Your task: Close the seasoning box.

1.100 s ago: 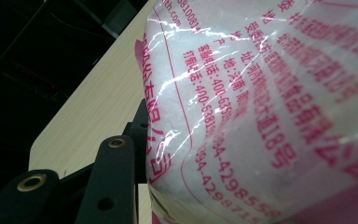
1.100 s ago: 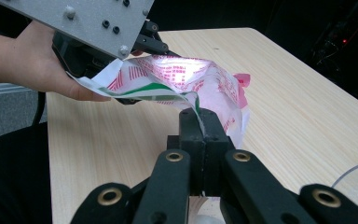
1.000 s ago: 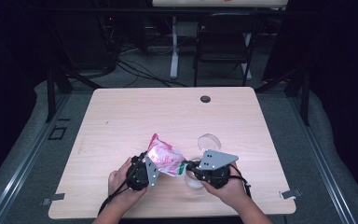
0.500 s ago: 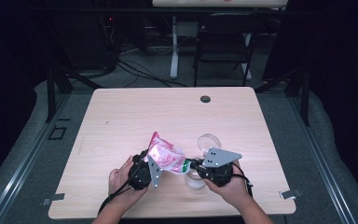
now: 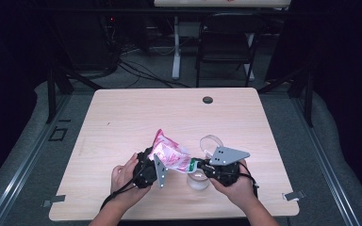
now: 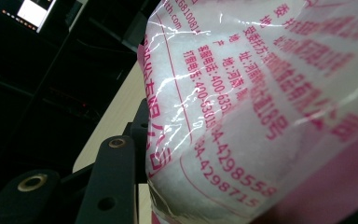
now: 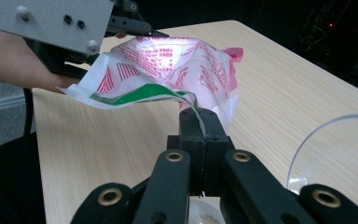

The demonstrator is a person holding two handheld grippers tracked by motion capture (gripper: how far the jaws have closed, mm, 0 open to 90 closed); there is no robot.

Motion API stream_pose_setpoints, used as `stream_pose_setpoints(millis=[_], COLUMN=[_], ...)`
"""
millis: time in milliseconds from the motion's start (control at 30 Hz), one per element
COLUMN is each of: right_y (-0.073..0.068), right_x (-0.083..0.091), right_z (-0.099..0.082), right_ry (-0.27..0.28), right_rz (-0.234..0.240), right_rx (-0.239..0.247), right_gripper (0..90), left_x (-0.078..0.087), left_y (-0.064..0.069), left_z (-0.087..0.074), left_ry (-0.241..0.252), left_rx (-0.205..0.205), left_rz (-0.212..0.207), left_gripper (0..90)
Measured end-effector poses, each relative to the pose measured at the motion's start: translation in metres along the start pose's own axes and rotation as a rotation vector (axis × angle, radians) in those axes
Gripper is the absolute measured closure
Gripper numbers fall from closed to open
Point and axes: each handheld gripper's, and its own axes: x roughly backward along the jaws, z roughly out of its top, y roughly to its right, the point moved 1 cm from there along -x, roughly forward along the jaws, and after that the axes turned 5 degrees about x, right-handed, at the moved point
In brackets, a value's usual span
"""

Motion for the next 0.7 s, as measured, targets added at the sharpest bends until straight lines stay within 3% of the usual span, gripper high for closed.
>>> stream_pose_setpoints(millis=[233,700], right_y=[0.002,0.003], right_x=[0.005,0.007], right_z=[-0.005,-0.013], right_ry=[0.006,-0.003], right_rz=[-0.011,-0.018], right_rx=[-0.006,-0.017], right_gripper=[90.0,90.0], left_x=[0.000,0.000], left_y=[-0.002,0.004], left_z=[0.009,0.011], left_ry=[-0.005,0.000], left_rx=[-0.064,-0.104], left_rz=[0.019,0.045], left_gripper=[59.1,59.2])
